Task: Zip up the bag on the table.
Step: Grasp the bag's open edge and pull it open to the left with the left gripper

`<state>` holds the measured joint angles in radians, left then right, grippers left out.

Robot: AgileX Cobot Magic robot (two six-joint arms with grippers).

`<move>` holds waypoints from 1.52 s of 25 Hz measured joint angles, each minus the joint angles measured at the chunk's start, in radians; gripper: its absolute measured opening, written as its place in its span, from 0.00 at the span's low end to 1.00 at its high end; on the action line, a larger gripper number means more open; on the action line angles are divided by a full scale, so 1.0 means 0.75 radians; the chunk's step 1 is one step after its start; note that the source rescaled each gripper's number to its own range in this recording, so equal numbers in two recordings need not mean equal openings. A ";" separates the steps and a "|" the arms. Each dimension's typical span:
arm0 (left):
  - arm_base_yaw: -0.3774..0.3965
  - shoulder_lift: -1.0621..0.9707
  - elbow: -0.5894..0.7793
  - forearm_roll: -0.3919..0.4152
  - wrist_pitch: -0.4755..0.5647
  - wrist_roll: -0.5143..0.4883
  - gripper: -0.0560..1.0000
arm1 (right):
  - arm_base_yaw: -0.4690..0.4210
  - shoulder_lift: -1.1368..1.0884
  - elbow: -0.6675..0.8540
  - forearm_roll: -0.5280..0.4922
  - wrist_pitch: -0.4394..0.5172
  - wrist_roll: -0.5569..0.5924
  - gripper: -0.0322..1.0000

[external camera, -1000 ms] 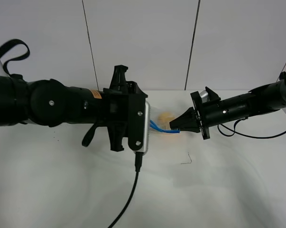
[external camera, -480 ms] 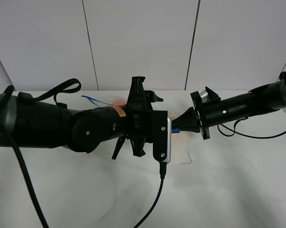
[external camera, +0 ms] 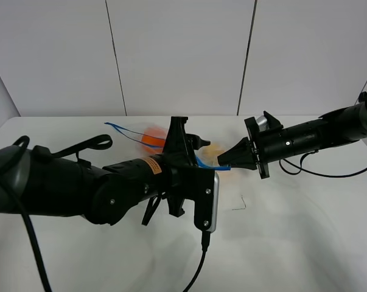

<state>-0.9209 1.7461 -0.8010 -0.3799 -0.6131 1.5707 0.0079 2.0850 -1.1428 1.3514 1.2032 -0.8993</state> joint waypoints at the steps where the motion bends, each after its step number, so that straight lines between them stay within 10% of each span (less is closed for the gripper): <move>1: 0.000 0.000 0.000 0.000 0.000 0.000 0.96 | 0.000 0.000 0.000 0.000 0.000 0.000 0.04; 17: 0.000 0.192 0.004 0.050 -0.243 -0.070 0.96 | 0.000 0.000 0.000 0.000 0.000 0.000 0.04; 38: 0.063 0.281 -0.068 0.151 -0.236 -0.129 0.96 | 0.000 0.000 0.000 0.000 0.000 0.000 0.04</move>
<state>-0.8737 1.9568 -0.8523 -0.2667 -0.7904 1.4740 0.0079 2.0850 -1.1428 1.3514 1.2032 -0.8993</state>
